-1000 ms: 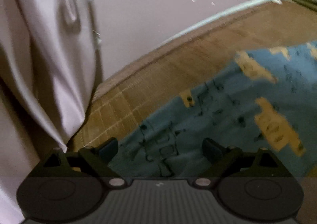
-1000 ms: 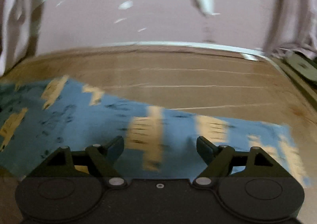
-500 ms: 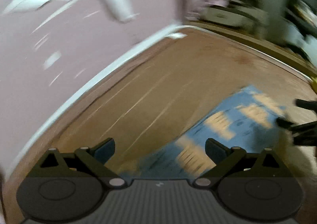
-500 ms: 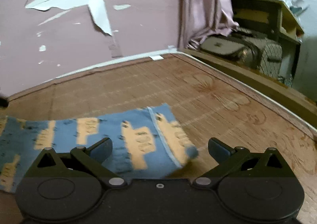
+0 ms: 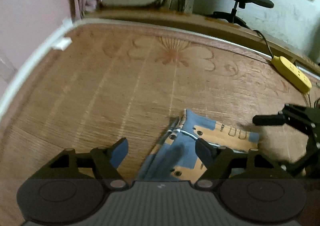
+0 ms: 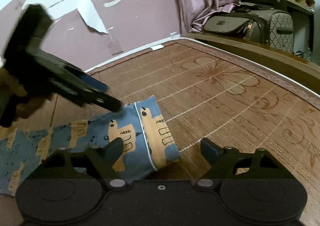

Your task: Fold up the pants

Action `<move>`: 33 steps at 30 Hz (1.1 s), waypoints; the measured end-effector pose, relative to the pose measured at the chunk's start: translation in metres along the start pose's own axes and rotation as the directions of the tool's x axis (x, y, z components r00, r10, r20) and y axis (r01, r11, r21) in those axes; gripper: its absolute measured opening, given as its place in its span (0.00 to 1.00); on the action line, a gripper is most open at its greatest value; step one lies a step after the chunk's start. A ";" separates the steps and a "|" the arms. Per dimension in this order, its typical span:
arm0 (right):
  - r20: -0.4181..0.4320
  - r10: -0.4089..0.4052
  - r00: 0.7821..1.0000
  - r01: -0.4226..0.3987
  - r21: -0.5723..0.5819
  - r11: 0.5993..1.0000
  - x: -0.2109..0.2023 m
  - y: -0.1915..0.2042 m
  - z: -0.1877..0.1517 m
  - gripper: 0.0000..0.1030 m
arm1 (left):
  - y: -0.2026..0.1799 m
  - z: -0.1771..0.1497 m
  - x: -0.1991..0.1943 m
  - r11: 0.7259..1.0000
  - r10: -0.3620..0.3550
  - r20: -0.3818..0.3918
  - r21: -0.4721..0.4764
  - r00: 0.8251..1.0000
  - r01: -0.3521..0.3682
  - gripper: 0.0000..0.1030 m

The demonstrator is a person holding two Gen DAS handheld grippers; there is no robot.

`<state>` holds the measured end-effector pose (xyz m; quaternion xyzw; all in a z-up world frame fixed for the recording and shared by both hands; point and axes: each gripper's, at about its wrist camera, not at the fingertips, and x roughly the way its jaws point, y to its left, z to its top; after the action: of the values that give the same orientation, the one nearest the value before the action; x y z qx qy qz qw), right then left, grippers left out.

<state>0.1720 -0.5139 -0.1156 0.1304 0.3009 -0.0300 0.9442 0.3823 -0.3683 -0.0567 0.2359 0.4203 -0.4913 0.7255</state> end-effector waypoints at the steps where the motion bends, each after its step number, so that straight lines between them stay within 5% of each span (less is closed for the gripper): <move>1: 0.004 0.006 1.000 -0.006 -0.002 1.000 0.001 0.000 0.002 0.77 | 0.003 0.001 0.006 1.000 -0.008 -0.021 -0.022 1.000 0.007 0.70; 4: 0.004 0.017 1.000 -0.017 -0.005 1.000 0.004 0.001 0.003 0.77 | 0.003 0.003 0.017 1.000 -0.010 -0.033 -0.016 0.999 0.010 0.61; 6: -0.005 0.022 1.000 -0.022 -0.011 1.000 0.006 0.002 0.001 0.77 | -0.001 0.005 0.018 0.999 -0.029 -0.048 0.020 0.998 0.030 0.49; 8: -0.011 0.022 1.000 -0.022 -0.019 1.000 0.008 0.003 0.000 0.77 | -0.005 0.008 0.018 0.997 -0.060 -0.066 0.036 0.996 0.062 0.23; 11: -0.022 0.026 0.999 -0.027 -0.024 0.999 0.012 0.004 -0.001 0.77 | -0.017 0.005 0.018 0.997 -0.003 -0.071 0.074 0.997 0.008 0.12; 14: -0.035 0.026 0.999 -0.028 -0.038 0.999 0.014 0.005 -0.003 0.77 | -0.038 -0.006 0.015 0.975 0.122 0.002 0.186 0.993 -0.120 0.08; 17: -0.029 0.031 0.999 -0.032 -0.042 0.999 0.013 0.002 -0.002 0.77 | -0.065 -0.033 0.008 0.882 0.226 0.154 0.387 0.962 -0.270 0.07; 19: -0.022 0.049 0.999 -0.050 -0.028 0.998 0.012 -0.004 -0.001 0.77 | -0.074 -0.052 0.003 0.819 0.230 0.240 0.476 0.943 -0.321 0.07; 24: 0.000 0.121 0.993 -0.121 0.078 0.990 0.014 -0.030 0.004 0.75 | -0.076 -0.081 -0.013 0.760 0.192 0.378 0.527 0.905 -0.381 0.07; 29: 0.005 0.118 0.993 -0.118 0.047 0.992 0.017 -0.032 0.007 0.49 | -0.069 -0.085 -0.019 0.776 0.160 0.388 0.518 0.908 -0.359 0.07; 33: -0.024 0.129 0.991 -0.129 -0.008 0.992 0.021 -0.022 0.003 0.39 | -0.067 -0.092 -0.028 0.770 0.146 0.421 0.520 0.895 -0.370 0.07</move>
<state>0.1882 -0.5351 -0.1300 0.1454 0.3031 0.0340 0.9412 0.2817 -0.3119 -0.0773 0.4114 0.0715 -0.5248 0.7417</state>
